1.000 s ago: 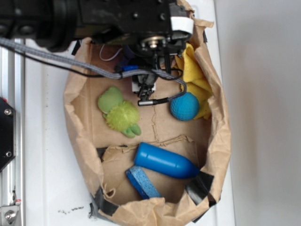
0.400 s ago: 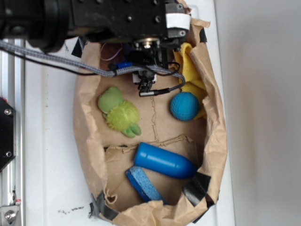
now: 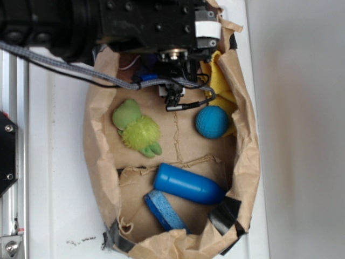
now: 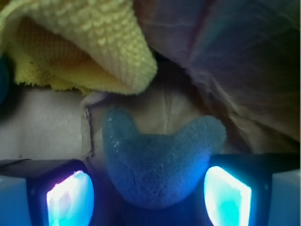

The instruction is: Grab the gray animal.

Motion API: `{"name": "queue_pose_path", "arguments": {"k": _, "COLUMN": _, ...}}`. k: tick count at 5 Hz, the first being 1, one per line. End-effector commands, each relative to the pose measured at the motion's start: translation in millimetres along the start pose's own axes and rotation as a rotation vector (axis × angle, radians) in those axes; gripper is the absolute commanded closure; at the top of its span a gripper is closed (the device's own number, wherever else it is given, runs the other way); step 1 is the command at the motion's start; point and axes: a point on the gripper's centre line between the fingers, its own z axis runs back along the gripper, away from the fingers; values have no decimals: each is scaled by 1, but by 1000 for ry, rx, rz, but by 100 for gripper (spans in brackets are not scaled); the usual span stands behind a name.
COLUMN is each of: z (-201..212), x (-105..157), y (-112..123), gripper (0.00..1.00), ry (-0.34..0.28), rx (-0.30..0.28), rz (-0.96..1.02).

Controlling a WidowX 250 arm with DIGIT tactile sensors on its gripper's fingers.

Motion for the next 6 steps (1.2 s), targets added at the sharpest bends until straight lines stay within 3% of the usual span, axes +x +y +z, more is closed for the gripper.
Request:
{"name": "queue_pose_path", "arguments": {"k": 1, "z": -5, "x": 6, "y": -6, "gripper": 0, "ry": -35, "rx": -43, "rz": -31}}
{"name": "queue_pose_path", "arguments": {"k": 3, "z": -15, "x": 11, "y": -18, "gripper": 0, "ry": -9, "rx": -2, "rz": -54}}
{"name": "queue_pose_path", "arguments": {"k": 4, "z": -15, "x": 11, "y": -17, "gripper": 100, "ry": 5, "rx": 0, "rz": -19}}
{"name": "queue_pose_path", "arguments": {"k": 6, "z": -11, "x": 10, "y": -14, "gripper": 100, "ry": 1, "rx": -4, "rz": -9}}
